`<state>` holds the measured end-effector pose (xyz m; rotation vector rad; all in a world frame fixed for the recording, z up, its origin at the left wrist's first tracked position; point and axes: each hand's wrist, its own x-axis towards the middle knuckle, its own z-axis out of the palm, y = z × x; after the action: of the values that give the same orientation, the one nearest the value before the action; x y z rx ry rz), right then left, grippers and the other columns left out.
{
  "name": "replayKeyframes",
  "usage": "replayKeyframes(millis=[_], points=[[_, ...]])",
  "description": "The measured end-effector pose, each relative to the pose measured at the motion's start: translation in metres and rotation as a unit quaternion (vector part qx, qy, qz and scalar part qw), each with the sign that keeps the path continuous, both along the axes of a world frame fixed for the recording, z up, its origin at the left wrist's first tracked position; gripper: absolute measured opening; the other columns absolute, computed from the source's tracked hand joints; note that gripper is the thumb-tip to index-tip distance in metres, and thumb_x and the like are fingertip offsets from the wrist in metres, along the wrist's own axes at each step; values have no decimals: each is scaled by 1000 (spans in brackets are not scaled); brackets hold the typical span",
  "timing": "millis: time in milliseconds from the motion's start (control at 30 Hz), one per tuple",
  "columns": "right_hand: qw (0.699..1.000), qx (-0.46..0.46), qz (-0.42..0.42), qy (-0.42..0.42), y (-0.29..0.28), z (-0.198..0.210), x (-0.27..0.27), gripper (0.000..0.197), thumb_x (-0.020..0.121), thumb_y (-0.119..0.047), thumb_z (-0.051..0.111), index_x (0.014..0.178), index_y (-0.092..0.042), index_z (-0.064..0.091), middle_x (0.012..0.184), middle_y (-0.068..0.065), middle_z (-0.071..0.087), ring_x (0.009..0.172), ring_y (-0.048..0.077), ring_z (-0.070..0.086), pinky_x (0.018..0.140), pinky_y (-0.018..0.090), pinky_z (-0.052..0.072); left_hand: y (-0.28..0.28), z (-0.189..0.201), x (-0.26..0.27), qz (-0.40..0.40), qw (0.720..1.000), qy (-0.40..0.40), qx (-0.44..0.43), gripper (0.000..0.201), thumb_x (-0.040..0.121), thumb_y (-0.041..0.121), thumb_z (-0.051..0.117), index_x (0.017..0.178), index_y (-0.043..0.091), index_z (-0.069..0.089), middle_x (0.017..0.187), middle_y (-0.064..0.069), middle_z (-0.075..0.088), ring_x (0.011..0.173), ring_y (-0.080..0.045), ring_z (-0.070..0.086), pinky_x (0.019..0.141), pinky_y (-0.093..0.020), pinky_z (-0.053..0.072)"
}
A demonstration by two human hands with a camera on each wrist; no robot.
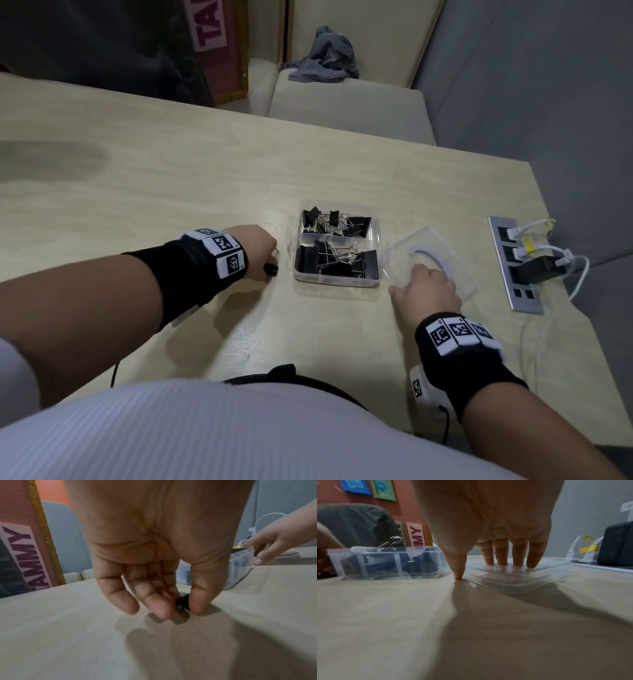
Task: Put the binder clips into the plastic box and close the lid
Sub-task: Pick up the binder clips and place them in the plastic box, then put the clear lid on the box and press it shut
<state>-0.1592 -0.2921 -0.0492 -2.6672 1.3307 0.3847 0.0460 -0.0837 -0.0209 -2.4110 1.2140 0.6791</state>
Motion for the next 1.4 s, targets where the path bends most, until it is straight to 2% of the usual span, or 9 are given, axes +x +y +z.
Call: replayKeyframes(millis=[100,233,367,567,733,967,1100,1267,1400], points=[[999,-19,35,14,3,2,-2,48,91,-45,48,122,-10,46,121,12,55,111,32,51,84,42,45,-3,13,11,14,999,-31,17,34,84,37,63,102,7,67,85,-6,59,77,-26,56,61,-29,41],[997,-35,68,0,6,3,-4,39,93,-40,46,116,-8,48,111,12,60,101,31,56,74,38,45,-13,36,27,67,994,-58,-56,25,84,26,62,98,5,66,71,-5,54,70,-28,54,59,-30,42],[997,-40,45,-48,-1,2,-9,46,88,-46,47,120,-14,53,116,9,60,106,30,54,82,41,44,-30,43,27,53,986,-55,-149,23,85,11,56,108,9,58,98,-11,63,84,-31,60,64,-34,46],[979,-58,-175,-91,-9,-3,-15,63,85,-55,48,126,-8,47,133,18,41,116,38,41,93,51,39,-52,31,15,35,982,-25,-184,44,85,-5,48,127,10,48,120,-13,56,101,-34,62,76,-41,54],[928,36,-361,-86,-16,-3,-15,85,77,-59,59,132,-1,29,135,23,35,122,40,38,98,49,35,-42,20,8,16,986,-38,-163,42,92,26,51,133,19,47,130,-8,49,112,-32,55,84,-44,50],[894,78,-419,-140,-28,-1,-14,59,76,-33,61,121,1,43,124,24,46,107,42,53,86,43,45,-24,8,-3,28,984,-22,-176,45,94,35,46,137,21,46,150,0,35,118,-28,56,87,-41,49],[875,79,-416,-235,-31,9,-13,49,82,-17,59,125,1,42,132,23,40,102,44,57,70,39,40,-17,9,-2,43,981,-2,-187,44,94,31,47,137,21,45,151,3,34,118,-27,58,90,-43,52],[848,31,-320,-421,-29,34,1,41,87,-5,55,126,-6,47,140,19,35,105,39,57,77,28,38,-14,13,1,36,981,7,-192,50,93,38,50,139,21,43,149,3,38,123,-26,54,93,-42,51],[812,-25,-197,-548,-25,67,19,34,87,0,51,121,0,50,132,18,44,111,25,51,75,1,30,-13,14,5,70,972,16,-225,49,93,36,50,140,22,42,142,-4,44,119,-28,56,95,-41,49]])
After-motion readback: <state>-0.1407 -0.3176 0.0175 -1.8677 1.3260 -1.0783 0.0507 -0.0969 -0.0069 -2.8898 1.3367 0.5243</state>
